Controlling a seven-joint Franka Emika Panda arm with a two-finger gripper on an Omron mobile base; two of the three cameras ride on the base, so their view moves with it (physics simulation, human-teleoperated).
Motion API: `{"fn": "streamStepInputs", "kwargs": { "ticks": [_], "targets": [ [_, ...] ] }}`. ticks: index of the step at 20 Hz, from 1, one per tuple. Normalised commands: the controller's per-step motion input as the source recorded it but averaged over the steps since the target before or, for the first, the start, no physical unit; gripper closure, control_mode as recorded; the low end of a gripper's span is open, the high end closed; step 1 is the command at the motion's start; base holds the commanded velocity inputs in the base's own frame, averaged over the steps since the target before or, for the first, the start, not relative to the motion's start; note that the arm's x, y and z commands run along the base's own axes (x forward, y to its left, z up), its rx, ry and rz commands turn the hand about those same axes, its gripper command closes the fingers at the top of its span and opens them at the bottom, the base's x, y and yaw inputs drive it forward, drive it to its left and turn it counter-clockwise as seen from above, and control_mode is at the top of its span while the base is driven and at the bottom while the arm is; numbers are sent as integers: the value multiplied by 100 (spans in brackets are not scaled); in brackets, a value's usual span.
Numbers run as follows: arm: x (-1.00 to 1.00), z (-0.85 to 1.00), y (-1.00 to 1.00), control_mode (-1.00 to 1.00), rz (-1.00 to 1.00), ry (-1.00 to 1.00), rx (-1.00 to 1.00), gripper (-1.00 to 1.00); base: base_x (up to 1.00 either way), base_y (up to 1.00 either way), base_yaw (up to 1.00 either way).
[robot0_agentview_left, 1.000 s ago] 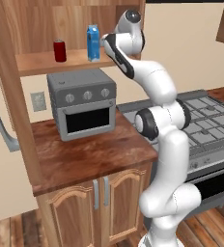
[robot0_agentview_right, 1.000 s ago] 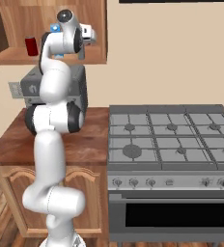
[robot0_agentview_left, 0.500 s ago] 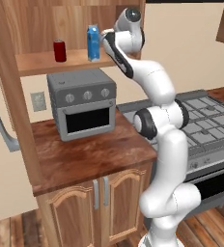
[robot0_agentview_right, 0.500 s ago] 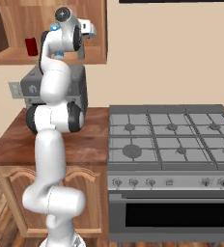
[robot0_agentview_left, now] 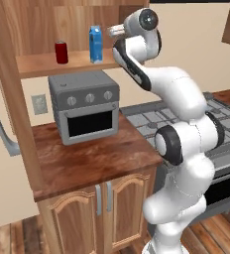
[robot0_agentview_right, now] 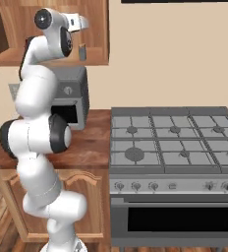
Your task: Pick the milk, boxed drink, can from the counter and place them in the open cabinet.
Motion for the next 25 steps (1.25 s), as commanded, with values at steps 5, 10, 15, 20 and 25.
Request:
{"fn": "streamStepInputs", "kwargs": {
  "ticks": [5,10,15,20,25],
  "targets": [
    [-100,-100,-8,-100,0,-61,0,-100,0,0,0],
    [-100,-100,-17,-100,0,-55,0,-100,0,0,0],
    [-100,-100,-25,-100,0,-52,0,-100,0,0,0],
    [-100,-100,-26,-100,-1,-42,0,-100,0,0,0],
    [-22,-17,9,-100,0,6,-1,-100,0,0,0]
  ]
}}
